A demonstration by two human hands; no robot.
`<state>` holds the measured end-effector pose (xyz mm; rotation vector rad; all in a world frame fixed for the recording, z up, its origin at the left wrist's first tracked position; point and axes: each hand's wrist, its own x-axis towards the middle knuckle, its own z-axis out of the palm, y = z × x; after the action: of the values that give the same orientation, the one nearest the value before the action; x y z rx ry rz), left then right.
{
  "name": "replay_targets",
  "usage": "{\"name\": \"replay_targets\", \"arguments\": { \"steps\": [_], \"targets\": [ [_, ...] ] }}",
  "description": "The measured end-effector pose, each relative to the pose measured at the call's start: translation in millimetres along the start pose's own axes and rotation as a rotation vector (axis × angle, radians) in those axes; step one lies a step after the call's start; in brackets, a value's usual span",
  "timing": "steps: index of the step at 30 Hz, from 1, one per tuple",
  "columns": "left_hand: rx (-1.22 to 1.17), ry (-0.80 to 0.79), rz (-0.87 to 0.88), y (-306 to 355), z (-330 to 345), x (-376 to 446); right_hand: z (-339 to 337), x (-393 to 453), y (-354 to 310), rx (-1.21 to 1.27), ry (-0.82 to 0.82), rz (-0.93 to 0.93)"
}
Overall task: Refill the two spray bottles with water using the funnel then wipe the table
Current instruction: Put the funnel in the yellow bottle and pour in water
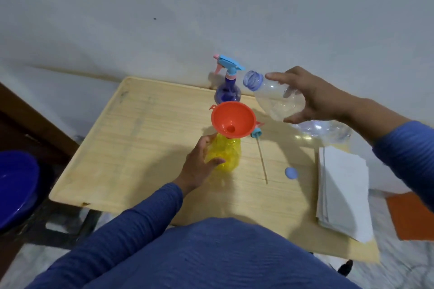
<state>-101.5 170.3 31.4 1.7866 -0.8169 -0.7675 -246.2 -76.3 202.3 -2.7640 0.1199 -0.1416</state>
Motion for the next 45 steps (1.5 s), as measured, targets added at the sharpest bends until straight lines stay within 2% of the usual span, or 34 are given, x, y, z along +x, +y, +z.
{"name": "replay_targets", "arguments": {
  "steps": [8, 30, 45],
  "targets": [
    [-0.009, 0.006, 0.041, -2, 0, 2, -25, -4, -11, -0.22, -0.248, 0.061],
    [-0.068, 0.044, 0.055, -2, 6, -1, -32, 7, -4, -0.615, -0.297, -0.147],
    [-0.091, 0.051, 0.046, -3, 8, -1, -35, 11, -1, -0.663, -0.268, -0.231]
  ]
}}
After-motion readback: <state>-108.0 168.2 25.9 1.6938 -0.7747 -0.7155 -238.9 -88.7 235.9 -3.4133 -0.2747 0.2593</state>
